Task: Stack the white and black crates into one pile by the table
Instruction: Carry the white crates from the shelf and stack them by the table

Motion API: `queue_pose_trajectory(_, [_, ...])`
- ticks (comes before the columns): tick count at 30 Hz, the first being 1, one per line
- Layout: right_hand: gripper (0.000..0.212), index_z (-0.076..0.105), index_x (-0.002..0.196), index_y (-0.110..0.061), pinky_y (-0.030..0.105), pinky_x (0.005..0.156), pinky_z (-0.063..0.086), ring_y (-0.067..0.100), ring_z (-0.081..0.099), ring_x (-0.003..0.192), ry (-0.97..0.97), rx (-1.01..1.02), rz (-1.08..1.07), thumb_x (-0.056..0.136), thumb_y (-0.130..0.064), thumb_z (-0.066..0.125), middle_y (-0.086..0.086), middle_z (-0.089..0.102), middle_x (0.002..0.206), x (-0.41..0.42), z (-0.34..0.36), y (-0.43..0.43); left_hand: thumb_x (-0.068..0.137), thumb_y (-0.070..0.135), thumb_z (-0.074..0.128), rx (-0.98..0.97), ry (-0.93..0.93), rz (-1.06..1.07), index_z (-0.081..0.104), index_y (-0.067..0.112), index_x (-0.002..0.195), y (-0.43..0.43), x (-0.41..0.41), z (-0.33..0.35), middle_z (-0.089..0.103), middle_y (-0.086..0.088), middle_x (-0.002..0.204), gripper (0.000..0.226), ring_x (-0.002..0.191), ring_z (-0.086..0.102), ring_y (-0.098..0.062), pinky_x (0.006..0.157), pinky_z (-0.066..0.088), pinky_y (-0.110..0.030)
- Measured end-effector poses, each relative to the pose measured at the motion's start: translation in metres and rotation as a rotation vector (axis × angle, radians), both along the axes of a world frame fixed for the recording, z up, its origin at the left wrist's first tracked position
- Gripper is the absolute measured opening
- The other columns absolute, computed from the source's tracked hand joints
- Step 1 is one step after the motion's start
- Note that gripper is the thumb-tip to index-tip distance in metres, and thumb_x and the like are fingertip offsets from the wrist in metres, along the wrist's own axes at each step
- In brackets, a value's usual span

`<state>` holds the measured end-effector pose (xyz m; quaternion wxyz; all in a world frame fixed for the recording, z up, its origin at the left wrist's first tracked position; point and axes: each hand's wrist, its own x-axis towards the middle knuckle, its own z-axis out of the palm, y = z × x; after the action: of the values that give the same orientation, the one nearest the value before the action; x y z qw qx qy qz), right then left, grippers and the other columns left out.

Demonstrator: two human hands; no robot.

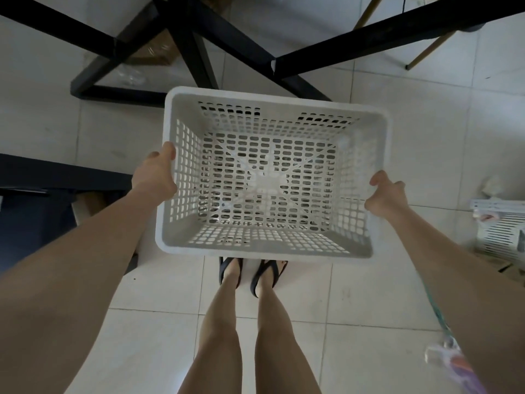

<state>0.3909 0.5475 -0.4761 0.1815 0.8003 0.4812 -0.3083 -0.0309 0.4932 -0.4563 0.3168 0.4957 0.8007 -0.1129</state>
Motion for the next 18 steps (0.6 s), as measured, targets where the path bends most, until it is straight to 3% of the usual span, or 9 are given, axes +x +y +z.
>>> queue_pose_trajectory(4, [0.049, 0.043, 0.120, -0.016, 0.039, 0.081, 0.051, 0.041, 0.054, 0.097, -0.017, 0.025, 0.038, 0.079, 0.010, 0.046, 0.021, 0.035, 0.124, 0.006, -0.001, 0.008, 0.076, -0.013, 0.054, 0.032, -0.013, 0.023, 0.036, 0.014, 0.117, -0.005, 0.006, -0.006, 0.047, -0.016, 0.100, 0.053, 0.079, 0.053, -0.035, 0.062, 0.045, -0.037])
queue_pose_trajectory(11, [0.054, 0.044, 0.126, -0.016, 0.029, 0.063, 0.039, 0.020, 0.039, 0.060, 0.035, -0.023, 0.120, 0.079, 0.008, 0.054, 0.022, 0.039, 0.126, 0.014, -0.002, 0.015, 0.074, -0.016, 0.054, 0.032, 0.022, 0.047, 0.037, 0.016, 0.116, -0.006, 0.010, -0.010, 0.043, -0.012, 0.097, 0.056, 0.079, 0.048, -0.032, 0.061, 0.041, -0.037])
queue_pose_trajectory(14, [0.054, 0.042, 0.127, -0.014, 0.031, 0.066, 0.040, 0.021, 0.039, 0.061, 0.029, -0.016, 0.132, 0.079, 0.007, 0.052, 0.023, 0.038, 0.125, 0.016, -0.002, 0.015, 0.075, -0.017, 0.052, 0.031, 0.031, 0.051, 0.037, 0.017, 0.118, -0.006, 0.013, -0.009, 0.047, -0.015, 0.102, 0.057, 0.079, 0.049, -0.033, 0.061, 0.043, -0.037])
queue_pose_trajectory(18, [0.056, 0.043, 0.129, -0.014, 0.031, 0.068, 0.040, 0.030, 0.043, 0.080, 0.026, -0.032, 0.145, 0.078, 0.007, 0.056, 0.023, 0.038, 0.127, 0.017, -0.002, 0.014, 0.076, -0.017, 0.050, 0.024, 0.034, 0.059, 0.037, 0.016, 0.120, -0.007, 0.016, -0.009, 0.049, -0.019, 0.116, 0.057, 0.085, 0.052, -0.036, 0.066, 0.044, -0.038])
